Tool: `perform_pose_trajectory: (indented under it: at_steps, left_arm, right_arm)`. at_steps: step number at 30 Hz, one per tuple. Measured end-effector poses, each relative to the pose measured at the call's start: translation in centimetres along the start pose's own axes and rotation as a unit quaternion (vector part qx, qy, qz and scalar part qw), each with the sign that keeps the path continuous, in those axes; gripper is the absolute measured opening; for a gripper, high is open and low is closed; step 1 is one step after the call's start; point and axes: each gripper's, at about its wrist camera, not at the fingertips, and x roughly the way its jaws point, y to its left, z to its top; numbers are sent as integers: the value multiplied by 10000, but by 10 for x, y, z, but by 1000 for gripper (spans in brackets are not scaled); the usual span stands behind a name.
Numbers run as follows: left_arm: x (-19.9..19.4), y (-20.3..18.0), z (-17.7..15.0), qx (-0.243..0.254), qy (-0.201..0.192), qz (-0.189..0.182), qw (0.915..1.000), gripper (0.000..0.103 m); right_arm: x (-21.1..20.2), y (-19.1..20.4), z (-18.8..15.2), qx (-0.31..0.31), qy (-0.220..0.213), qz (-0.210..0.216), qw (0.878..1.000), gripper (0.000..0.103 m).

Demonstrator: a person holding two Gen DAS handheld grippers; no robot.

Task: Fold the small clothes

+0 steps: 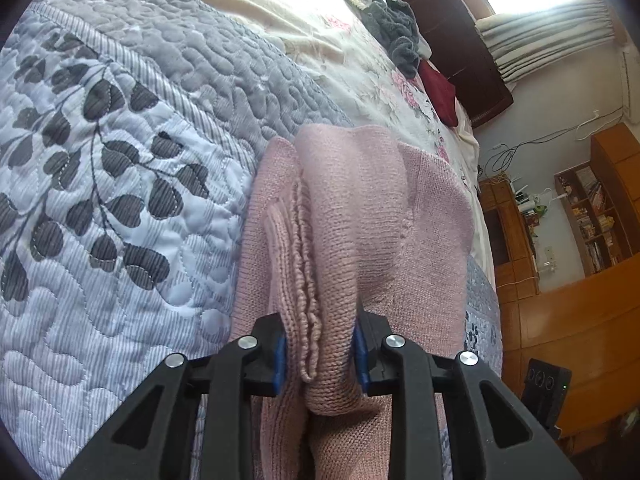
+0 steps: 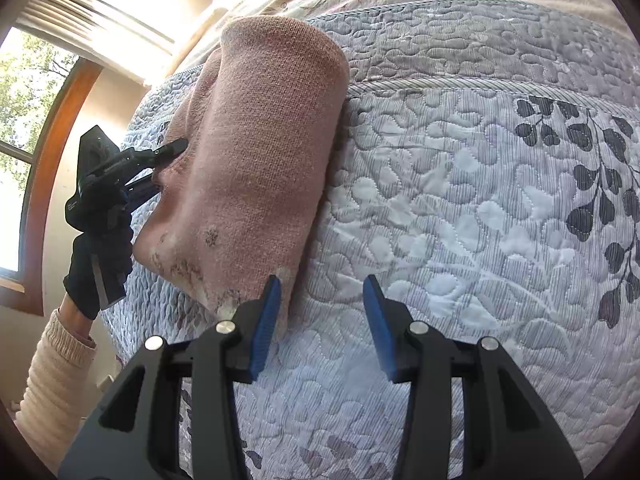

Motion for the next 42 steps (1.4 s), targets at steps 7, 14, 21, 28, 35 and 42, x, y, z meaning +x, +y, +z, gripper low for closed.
perform_pose_trajectory:
  at_steps: [7,14,21,28,35,42]
  left_arm:
    - [-54,-15,-26,307,-346,430,9980,37]
    - [-76,-67,-84,1549,-135,764,9849,47]
    - [-36,-44,-96,1104,516,1057,9869,21]
    - [-82,-35,-98,920,-84,559,9942,4]
    - [-65,10,-99,479,142,705,9963,4]
    - [-62,10,-103,516,128,629,9966,5]
  right_arm:
    - [8,18,-9,-128,68,59,9999,45]
    - [11,26,-19,-47,51,156,9999,46]
    - [8,36,-28,-84,52,95,9999,47]
    - [6,35,-29,-49,31,106,9999,47]
    - [32,44,-26,89,234,396,9989,47]
    - [52,44,-32,77,312,288,9991,22]
